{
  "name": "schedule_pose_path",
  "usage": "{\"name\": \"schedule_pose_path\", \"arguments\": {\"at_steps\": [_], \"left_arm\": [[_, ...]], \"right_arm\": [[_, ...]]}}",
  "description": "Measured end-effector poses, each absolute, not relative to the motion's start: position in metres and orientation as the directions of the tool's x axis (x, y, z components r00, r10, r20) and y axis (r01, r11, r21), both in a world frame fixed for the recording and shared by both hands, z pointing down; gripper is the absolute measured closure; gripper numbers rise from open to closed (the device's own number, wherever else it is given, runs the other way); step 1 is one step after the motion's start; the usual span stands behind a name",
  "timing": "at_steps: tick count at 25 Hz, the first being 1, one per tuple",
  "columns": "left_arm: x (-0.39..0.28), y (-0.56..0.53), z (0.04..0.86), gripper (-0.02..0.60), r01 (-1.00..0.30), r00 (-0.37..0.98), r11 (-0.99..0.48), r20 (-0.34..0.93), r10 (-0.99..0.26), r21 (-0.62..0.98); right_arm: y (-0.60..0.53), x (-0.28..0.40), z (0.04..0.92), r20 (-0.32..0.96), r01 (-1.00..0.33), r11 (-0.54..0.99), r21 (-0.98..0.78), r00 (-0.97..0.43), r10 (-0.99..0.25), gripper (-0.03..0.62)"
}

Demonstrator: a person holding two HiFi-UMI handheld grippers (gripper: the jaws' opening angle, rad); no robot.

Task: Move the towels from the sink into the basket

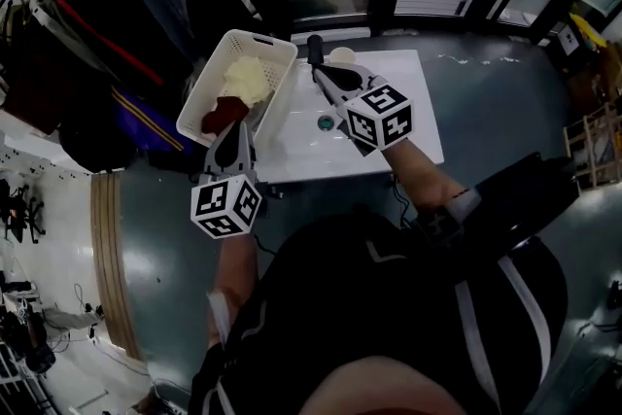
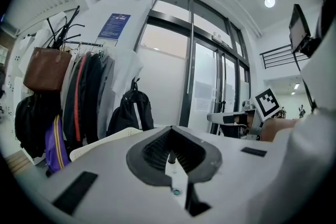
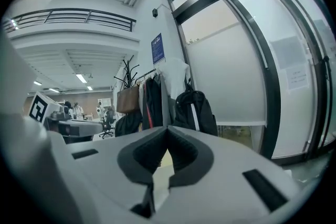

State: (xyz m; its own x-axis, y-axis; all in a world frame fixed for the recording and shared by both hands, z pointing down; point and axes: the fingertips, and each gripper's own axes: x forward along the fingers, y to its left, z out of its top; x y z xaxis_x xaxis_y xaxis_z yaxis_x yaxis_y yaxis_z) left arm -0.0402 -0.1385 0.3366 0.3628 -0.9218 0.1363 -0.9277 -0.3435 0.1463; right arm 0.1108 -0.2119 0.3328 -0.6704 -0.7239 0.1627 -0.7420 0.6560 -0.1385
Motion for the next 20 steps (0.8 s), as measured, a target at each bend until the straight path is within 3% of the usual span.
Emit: {"name": "schedule_pose_path", "arguments": {"at_steps": [20], "left_arm": [[-0.0379,-0.1381,0.3381,0.574,-0.939,0.339,-0.325,0.142,-0.930,0.109]], "right_arm": [[-0.2165,0.1124,0.3308,0.143,-0.746,0.659,-0.101,-0.666,-0.732,0.586]]}}
